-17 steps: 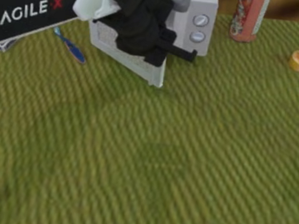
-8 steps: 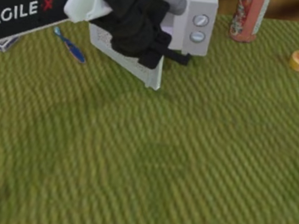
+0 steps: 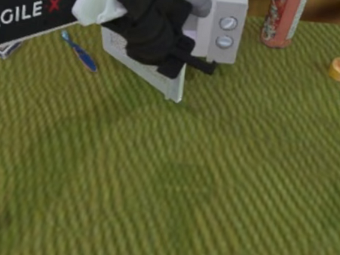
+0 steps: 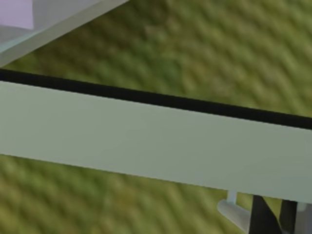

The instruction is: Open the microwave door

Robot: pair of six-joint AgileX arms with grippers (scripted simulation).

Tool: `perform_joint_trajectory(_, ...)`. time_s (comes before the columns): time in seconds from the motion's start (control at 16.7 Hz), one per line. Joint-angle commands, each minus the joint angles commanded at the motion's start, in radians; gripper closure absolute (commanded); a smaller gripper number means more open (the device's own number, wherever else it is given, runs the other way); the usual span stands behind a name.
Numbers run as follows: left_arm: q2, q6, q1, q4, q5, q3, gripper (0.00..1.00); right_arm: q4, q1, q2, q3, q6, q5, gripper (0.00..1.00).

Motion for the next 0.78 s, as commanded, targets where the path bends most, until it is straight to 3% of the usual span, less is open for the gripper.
perform_joint_trajectory(0.78,-0.006,0.010,0.000,0.003,0.014,-0.013,1.00,0.000,0.000,0.000,0.000,0.000,0.000,0.00)
